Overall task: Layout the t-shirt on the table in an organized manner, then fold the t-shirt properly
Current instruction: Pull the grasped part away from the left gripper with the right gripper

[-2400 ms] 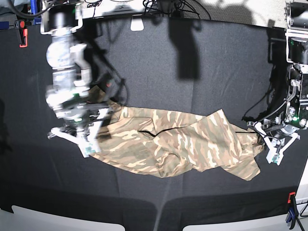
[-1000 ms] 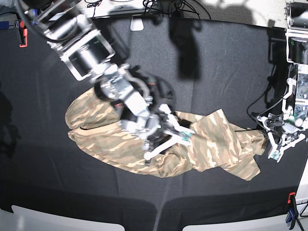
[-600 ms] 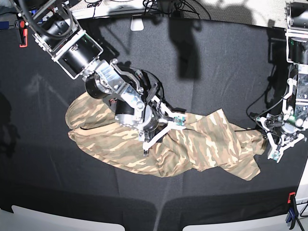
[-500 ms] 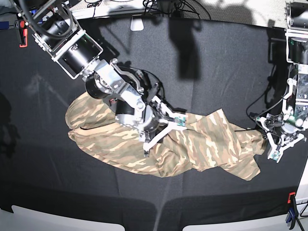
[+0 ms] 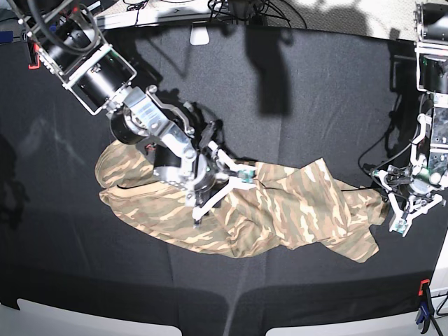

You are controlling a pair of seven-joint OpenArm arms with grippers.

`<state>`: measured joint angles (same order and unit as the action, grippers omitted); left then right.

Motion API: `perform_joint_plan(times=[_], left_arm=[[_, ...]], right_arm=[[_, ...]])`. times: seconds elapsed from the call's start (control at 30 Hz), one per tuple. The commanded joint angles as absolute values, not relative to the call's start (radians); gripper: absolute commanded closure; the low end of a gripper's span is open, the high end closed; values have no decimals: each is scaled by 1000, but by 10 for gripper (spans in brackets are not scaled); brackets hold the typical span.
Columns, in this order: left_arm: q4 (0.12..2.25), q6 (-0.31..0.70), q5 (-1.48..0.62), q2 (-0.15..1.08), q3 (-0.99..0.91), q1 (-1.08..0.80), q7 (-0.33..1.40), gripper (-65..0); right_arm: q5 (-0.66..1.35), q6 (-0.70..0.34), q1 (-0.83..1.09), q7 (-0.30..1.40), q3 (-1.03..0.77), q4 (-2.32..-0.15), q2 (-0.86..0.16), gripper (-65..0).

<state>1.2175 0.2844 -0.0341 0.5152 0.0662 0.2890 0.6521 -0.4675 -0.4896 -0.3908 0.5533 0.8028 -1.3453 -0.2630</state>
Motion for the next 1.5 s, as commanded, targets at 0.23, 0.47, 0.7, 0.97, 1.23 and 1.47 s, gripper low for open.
perform_joint_plan(times=[0.23,0.47,0.7,0.97,1.23,1.47], left_arm=[[1236,273,-35,532,60,316,633,-256],[1236,273,-35,532,60,316,633,-256],[1236,268,-35,532,60,316,633,-256],[1236,194,-36,532,60,316,632,-256],[1238,199,-167,529,60,316,619,-256],[1241,199,-148,530,60,323,548,-256]], right_arm=[[-468,-324,-418,623,793,-1420,-258,0],[-355,-254,-408,816,754,-1686,-261,0],[-292,-257,-235,831,491,-1865,-262,0],[-276,-318,-31,817,73,-1941,-264,0],[-105,-368,-2,813,-242,-1941,-308,0],[-61,-368,-2,855,-332,-1941,-367,0]])
